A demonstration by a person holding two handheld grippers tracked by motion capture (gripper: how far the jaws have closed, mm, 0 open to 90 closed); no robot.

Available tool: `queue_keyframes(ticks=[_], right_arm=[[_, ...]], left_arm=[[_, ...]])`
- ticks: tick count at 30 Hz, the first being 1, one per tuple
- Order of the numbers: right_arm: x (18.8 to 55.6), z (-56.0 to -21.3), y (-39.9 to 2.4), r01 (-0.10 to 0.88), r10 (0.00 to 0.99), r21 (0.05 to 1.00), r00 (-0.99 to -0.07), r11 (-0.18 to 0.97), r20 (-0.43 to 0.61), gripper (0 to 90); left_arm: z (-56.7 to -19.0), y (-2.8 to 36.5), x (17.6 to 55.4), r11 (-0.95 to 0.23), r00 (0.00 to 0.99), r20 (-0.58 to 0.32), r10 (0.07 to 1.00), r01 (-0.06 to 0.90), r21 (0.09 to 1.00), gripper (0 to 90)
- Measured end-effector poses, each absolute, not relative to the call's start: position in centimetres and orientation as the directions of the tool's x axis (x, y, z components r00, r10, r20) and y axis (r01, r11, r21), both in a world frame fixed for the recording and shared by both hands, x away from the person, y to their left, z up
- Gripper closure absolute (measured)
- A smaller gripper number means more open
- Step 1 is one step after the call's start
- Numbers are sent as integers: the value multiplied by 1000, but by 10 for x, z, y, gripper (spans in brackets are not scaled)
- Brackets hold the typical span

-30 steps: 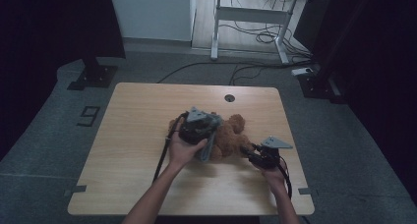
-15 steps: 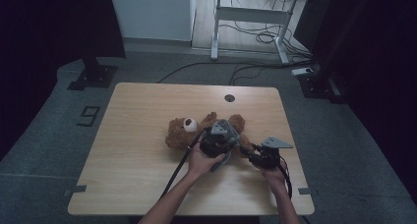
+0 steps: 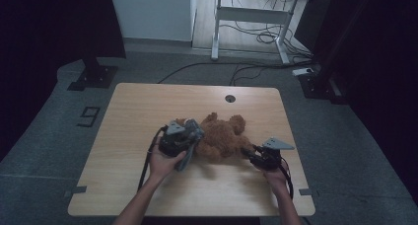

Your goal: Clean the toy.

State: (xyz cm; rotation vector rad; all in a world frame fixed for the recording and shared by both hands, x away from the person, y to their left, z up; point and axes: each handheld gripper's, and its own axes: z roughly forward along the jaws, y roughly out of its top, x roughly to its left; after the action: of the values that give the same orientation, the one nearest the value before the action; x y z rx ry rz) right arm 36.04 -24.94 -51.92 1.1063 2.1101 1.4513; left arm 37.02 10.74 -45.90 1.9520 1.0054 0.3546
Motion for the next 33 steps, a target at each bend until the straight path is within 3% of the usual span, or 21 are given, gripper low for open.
queue_keyframes(ticks=[6,9,19,24,29,33], right_arm=[[361,-520,-249,406,763,899,-630,163,146,635],[361,-522,-248,409,764,898,-628,163,147,636],[361,-523,-247,410,765,896,-627,168,144,636],[361,-524,-248,413,763,896,-629,164,150,636],[360,-524,-248,410,763,898,-629,162,150,636],[360,-525,-248,411,757,894,-638,179,141,636]], left_arm=[[-448,150,368,-204,557,-145,818,517,832,785],[-444,147,367,-180,575,-186,797,520,835,786],[-412,36,372,-280,745,-153,649,421,863,786],[-425,-30,369,-387,802,-124,584,409,827,784],[-457,-41,379,-434,787,-154,598,479,763,782],[-477,-16,383,-376,762,-238,602,534,757,786]])
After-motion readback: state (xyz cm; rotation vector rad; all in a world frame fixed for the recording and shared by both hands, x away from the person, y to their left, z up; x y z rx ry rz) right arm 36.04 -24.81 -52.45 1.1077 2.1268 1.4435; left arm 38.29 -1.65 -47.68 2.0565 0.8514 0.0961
